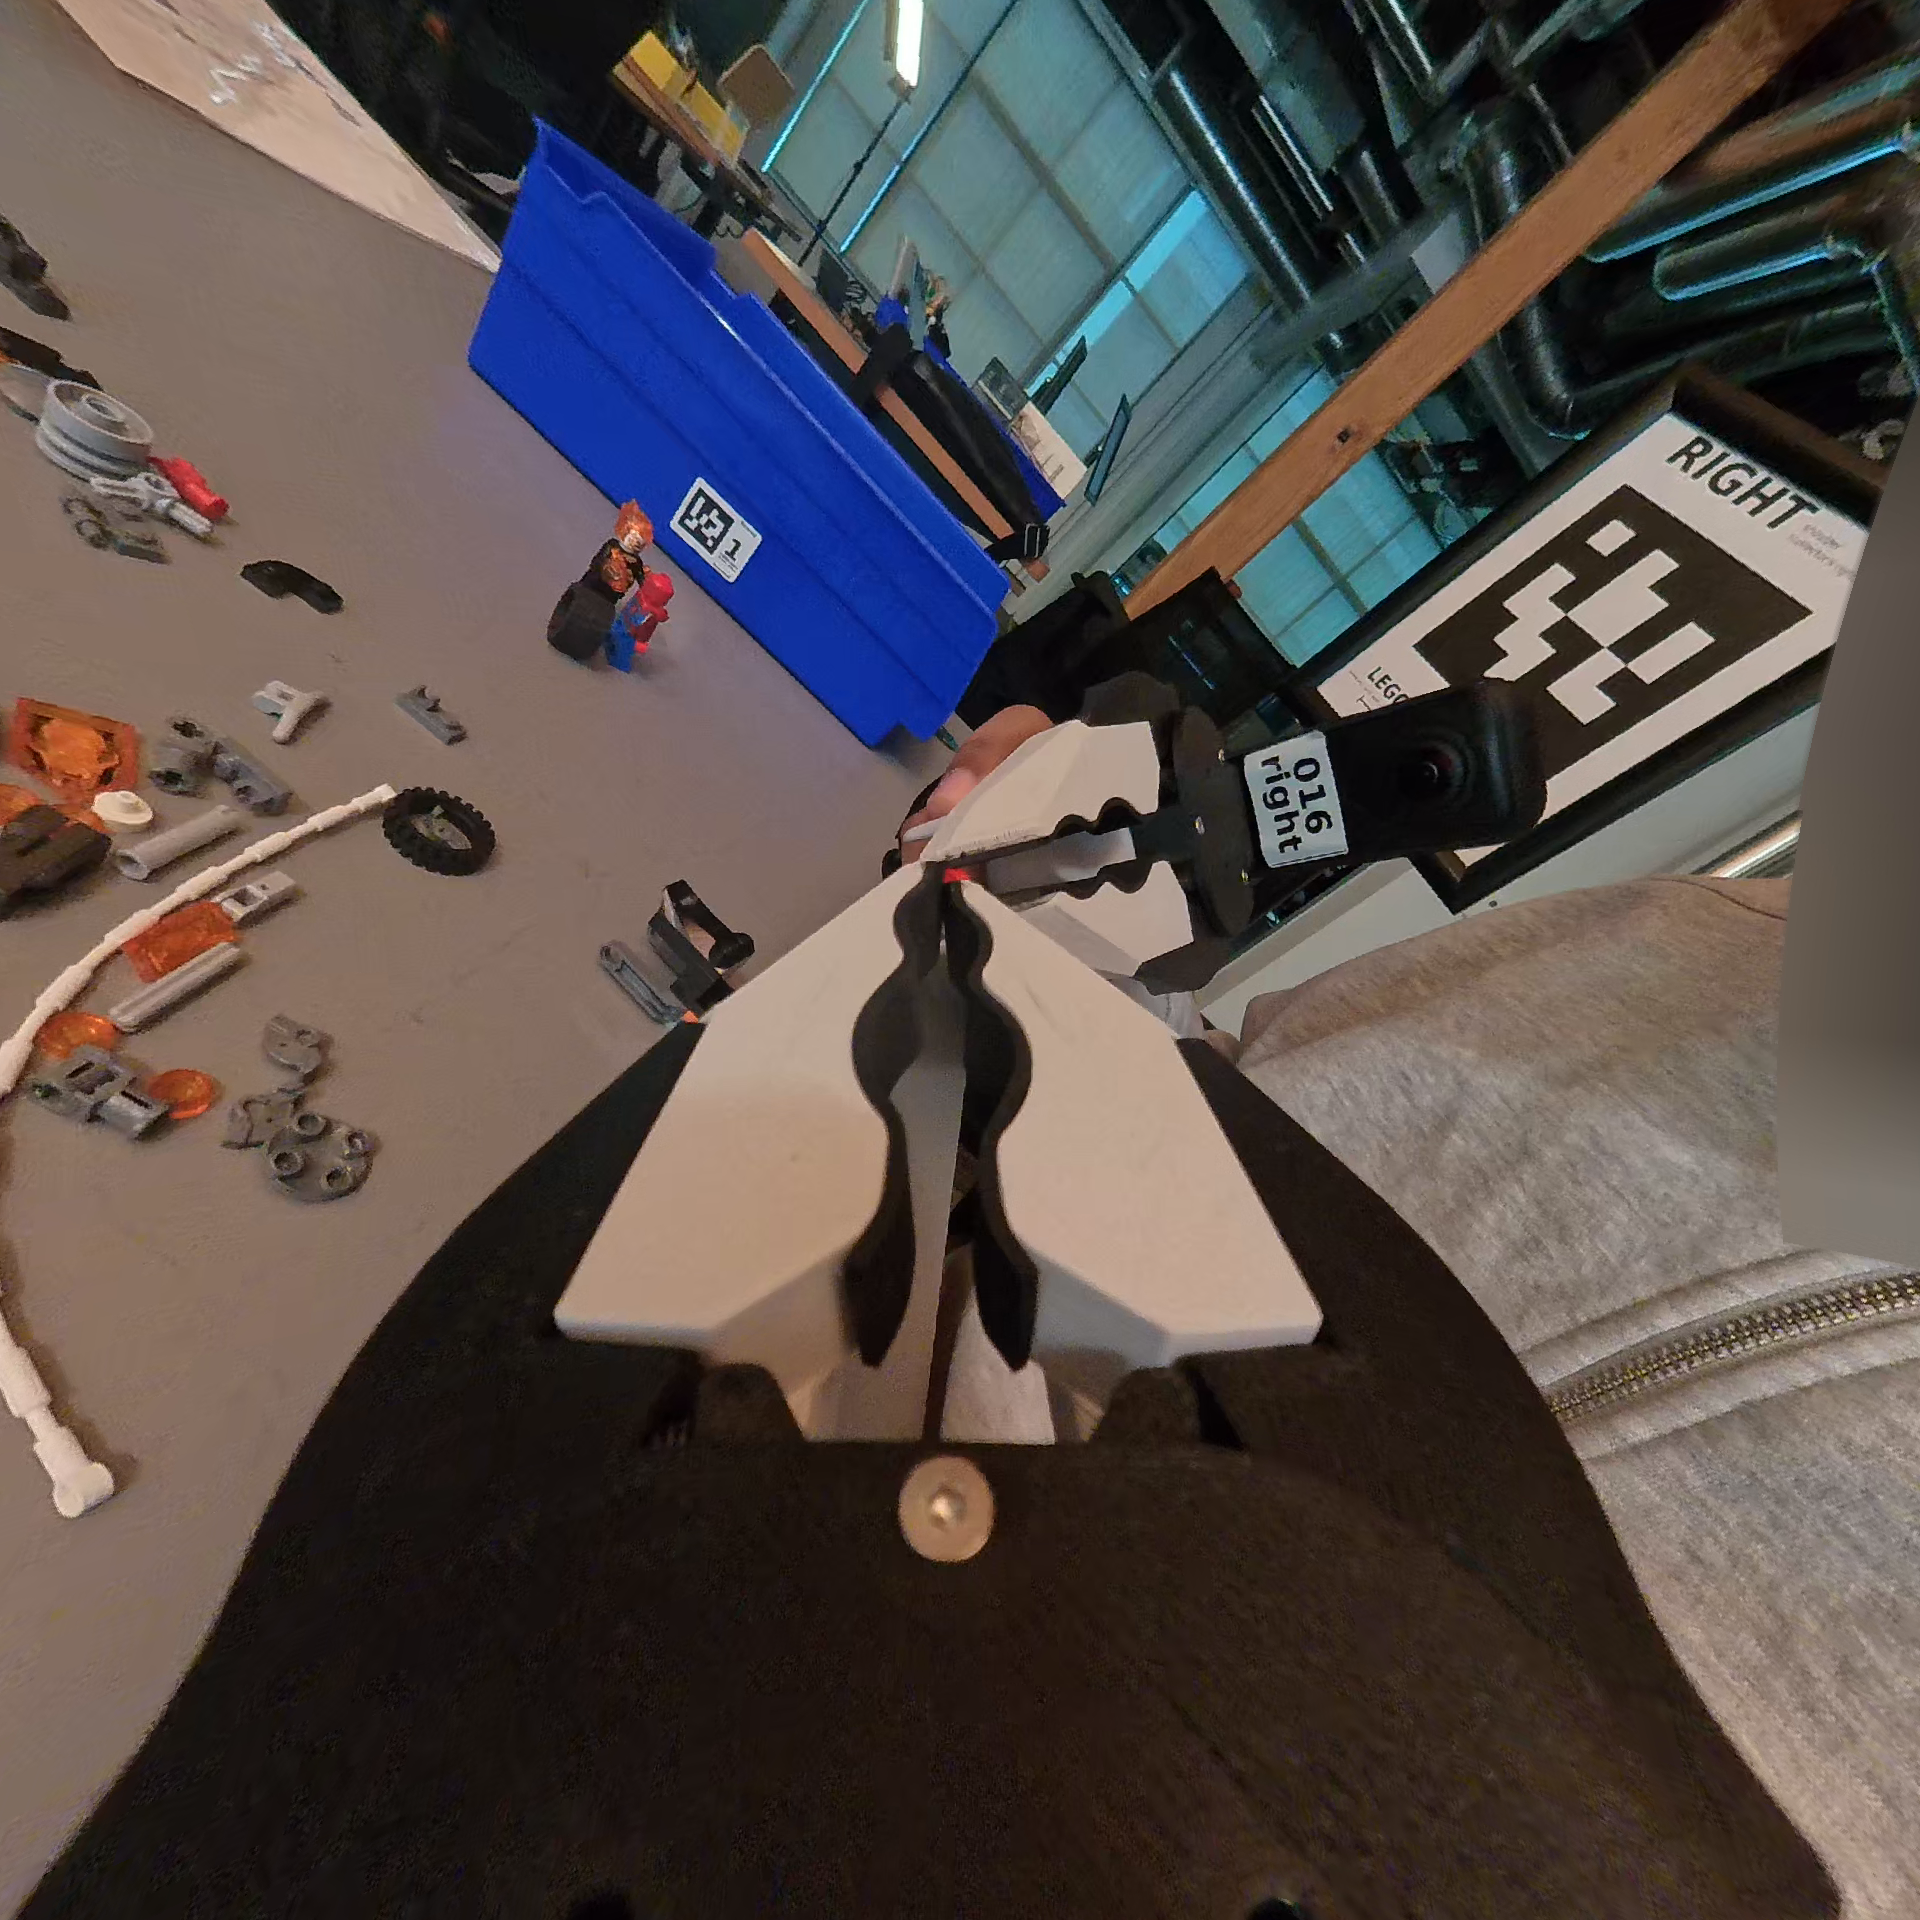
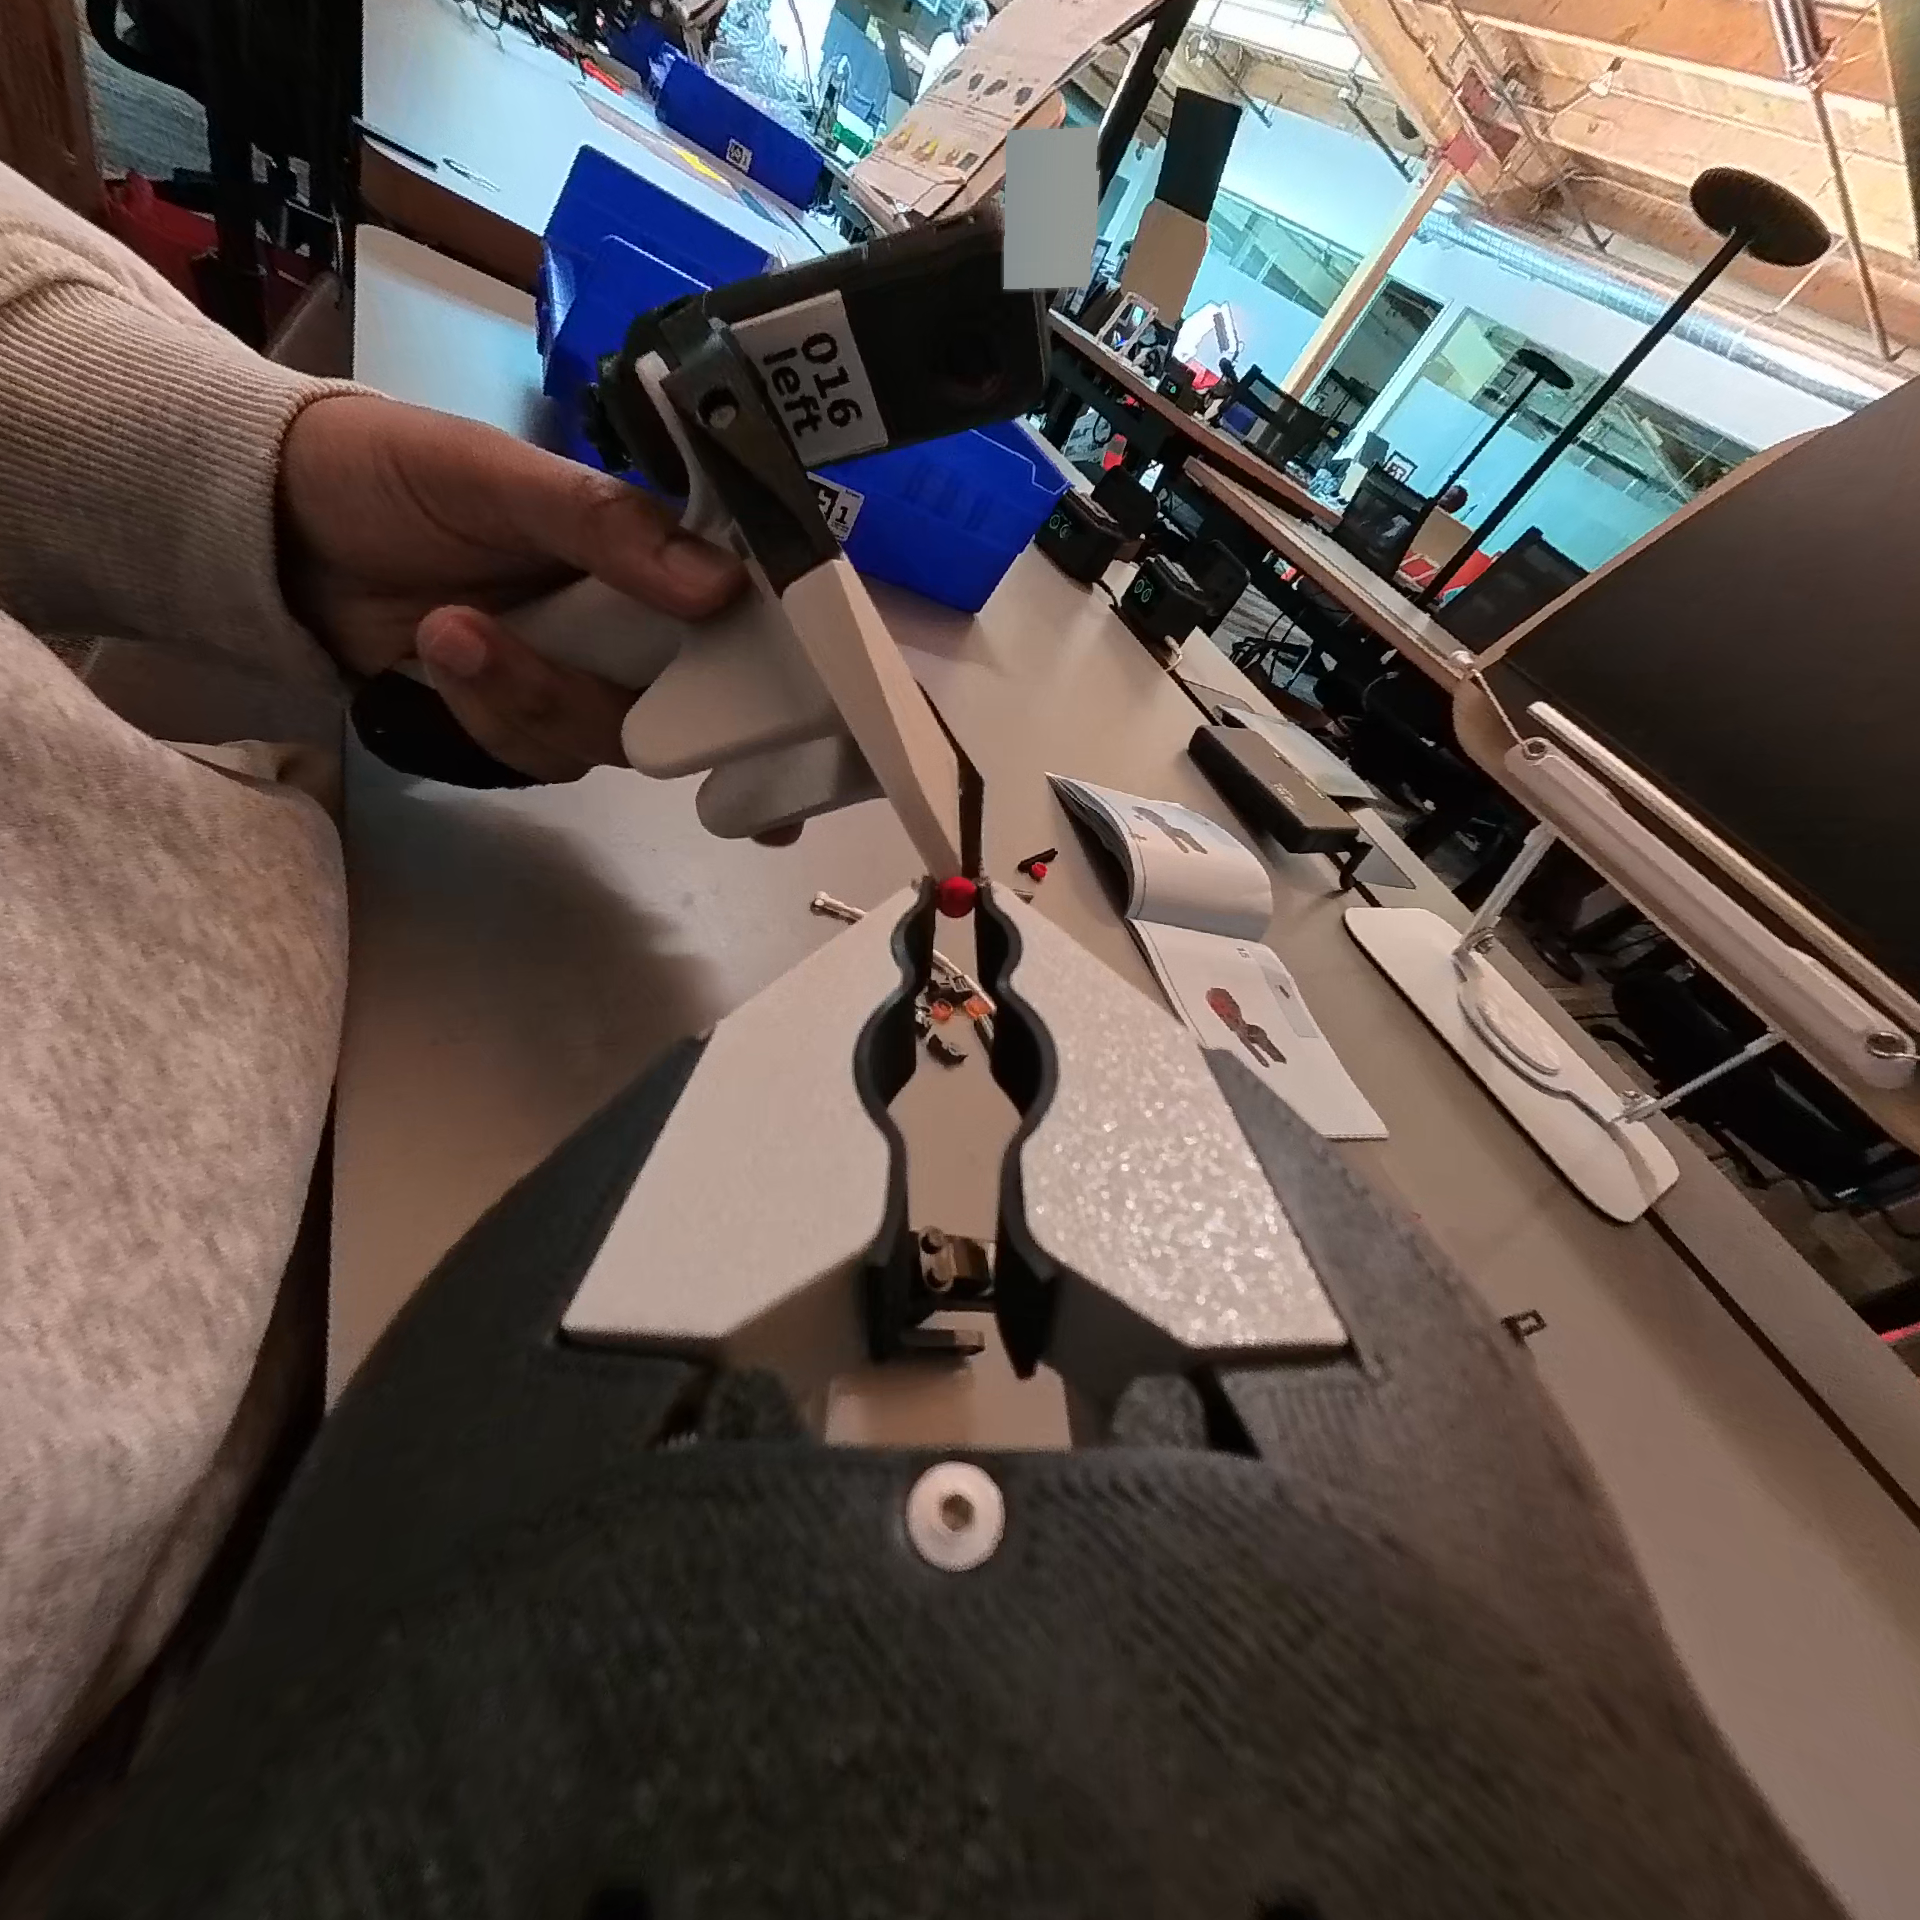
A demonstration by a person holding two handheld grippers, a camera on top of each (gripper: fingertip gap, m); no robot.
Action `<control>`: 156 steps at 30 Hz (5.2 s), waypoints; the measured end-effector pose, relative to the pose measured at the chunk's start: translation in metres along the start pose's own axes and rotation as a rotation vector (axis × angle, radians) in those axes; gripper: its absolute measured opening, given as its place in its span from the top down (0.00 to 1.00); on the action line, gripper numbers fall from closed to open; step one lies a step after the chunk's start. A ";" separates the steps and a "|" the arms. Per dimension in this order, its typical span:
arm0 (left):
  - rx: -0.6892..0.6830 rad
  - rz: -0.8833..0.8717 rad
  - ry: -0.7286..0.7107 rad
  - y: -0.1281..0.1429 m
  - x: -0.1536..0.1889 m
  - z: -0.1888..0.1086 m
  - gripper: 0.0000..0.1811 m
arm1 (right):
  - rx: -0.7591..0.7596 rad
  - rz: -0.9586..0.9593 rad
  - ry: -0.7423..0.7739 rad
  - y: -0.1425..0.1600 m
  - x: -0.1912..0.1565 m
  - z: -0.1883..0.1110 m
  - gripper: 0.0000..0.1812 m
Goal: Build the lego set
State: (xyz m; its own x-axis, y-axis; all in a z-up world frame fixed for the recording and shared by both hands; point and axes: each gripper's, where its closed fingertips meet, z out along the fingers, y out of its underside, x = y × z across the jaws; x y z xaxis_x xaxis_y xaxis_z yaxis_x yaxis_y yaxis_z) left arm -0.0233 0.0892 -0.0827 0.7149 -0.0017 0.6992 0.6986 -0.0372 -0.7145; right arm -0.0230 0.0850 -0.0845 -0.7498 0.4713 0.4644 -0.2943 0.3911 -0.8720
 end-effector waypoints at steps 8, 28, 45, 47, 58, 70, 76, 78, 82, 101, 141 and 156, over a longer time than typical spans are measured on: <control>0.006 -0.028 0.019 0.000 0.001 0.001 1.00 | -0.008 -0.004 0.005 0.002 0.000 0.001 0.97; -0.015 -0.146 0.000 0.006 -0.004 0.002 0.94 | -0.043 -0.077 0.027 0.003 -0.003 0.005 0.97; -0.021 -0.183 0.068 0.008 0.001 -0.001 0.97 | -0.021 -0.055 0.006 0.000 -0.003 0.005 0.97; -0.022 -0.186 0.073 0.008 0.001 -0.001 0.97 | -0.020 -0.055 0.005 0.000 -0.003 0.005 0.97; 0.031 -0.210 0.087 0.001 -0.005 -0.008 0.98 | 0.000 0.105 -0.022 0.002 0.003 -0.001 0.83; 0.035 -0.190 0.065 0.003 -0.013 -0.012 0.98 | -0.415 0.582 -0.103 0.084 -0.013 -0.037 0.79; 0.019 -0.201 0.074 0.007 -0.015 -0.009 0.98 | -0.470 0.491 -0.114 0.089 -0.031 -0.036 0.81; 0.010 -0.206 0.079 0.009 -0.015 -0.007 0.98 | -0.459 0.470 -0.117 0.087 -0.031 -0.032 0.81; -0.003 -0.201 0.076 0.011 -0.013 -0.006 0.98 | -0.447 0.449 -0.148 0.083 -0.033 -0.026 0.83; -0.005 -0.249 0.101 0.015 -0.016 -0.005 0.98 | -0.319 0.423 -0.156 0.066 -0.025 -0.020 0.88; -0.215 -0.261 -0.015 0.059 -0.027 0.015 0.98 | -0.327 0.470 -0.158 0.064 -0.031 -0.013 0.90; -0.246 -0.237 -0.042 0.066 -0.027 0.014 0.98 | -0.442 0.555 -0.156 0.082 -0.047 -0.041 0.89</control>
State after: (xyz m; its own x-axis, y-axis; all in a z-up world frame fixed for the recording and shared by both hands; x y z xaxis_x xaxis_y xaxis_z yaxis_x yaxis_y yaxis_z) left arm 0.0037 0.1008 -0.1491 0.5375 0.0765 0.8398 0.8217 -0.2715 -0.5012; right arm 0.0122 0.1271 -0.1710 -0.8046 0.5877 -0.0849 0.3968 0.4258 -0.8132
